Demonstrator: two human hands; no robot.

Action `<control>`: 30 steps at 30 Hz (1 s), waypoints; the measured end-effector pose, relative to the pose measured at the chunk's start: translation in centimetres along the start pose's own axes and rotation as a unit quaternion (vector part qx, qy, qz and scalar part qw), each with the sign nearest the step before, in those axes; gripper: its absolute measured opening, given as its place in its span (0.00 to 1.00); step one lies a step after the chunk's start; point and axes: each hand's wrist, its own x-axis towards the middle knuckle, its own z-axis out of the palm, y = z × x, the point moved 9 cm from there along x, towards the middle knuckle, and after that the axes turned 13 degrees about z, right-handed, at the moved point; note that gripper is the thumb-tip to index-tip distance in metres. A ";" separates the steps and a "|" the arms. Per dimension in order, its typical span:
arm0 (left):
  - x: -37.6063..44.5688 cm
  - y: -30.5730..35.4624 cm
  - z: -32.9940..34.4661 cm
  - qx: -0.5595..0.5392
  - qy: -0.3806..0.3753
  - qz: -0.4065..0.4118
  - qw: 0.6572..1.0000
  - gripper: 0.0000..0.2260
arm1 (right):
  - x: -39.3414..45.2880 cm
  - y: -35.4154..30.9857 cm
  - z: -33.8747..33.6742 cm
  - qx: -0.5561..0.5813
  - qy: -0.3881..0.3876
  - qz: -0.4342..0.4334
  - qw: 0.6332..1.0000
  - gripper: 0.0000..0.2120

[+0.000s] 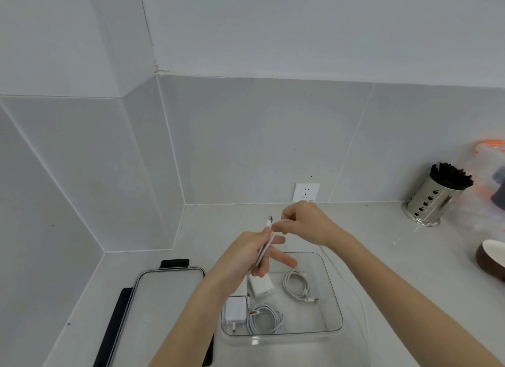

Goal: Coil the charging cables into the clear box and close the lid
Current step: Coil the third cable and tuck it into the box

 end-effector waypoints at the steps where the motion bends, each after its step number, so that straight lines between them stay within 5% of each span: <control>1: 0.3 -0.4 -0.2 0.021 0.017 -0.002 1.000 0.21 | -0.3 -0.6 -0.6 0.007 0.005 0.000 1.000 0.18; 7: 1.6 -0.8 -1.3 0.001 0.121 0.030 0.992 0.21 | -3.5 -3.9 0.4 -0.012 0.037 -0.044 0.998 0.15; 12: 2.3 -1.1 -2.4 -0.280 0.150 -0.002 0.948 0.21 | -5.6 -4.1 4.0 -0.018 0.053 -0.070 0.996 0.15; 16: 2.4 0.3 -2.6 -0.335 0.132 0.025 0.933 0.20 | -6.2 -3.4 6.3 -0.015 0.070 -0.096 0.993 0.15; 21: 2.2 2.0 -2.5 -0.334 0.103 0.065 0.935 0.20 | -5.6 -1.3 9.5 -0.015 -0.006 -0.108 0.994 0.13; 25: 0.8 4.1 -1.3 -0.292 0.028 0.093 0.952 0.20 | -3.2 2.9 10.7 0.030 -0.117 -0.015 0.993 0.14; 30: -1.5 4.0 0.2 -0.117 -0.068 0.104 0.985 0.21 | -0.3 5.7 6.4 0.055 -0.146 0.073 0.985 0.18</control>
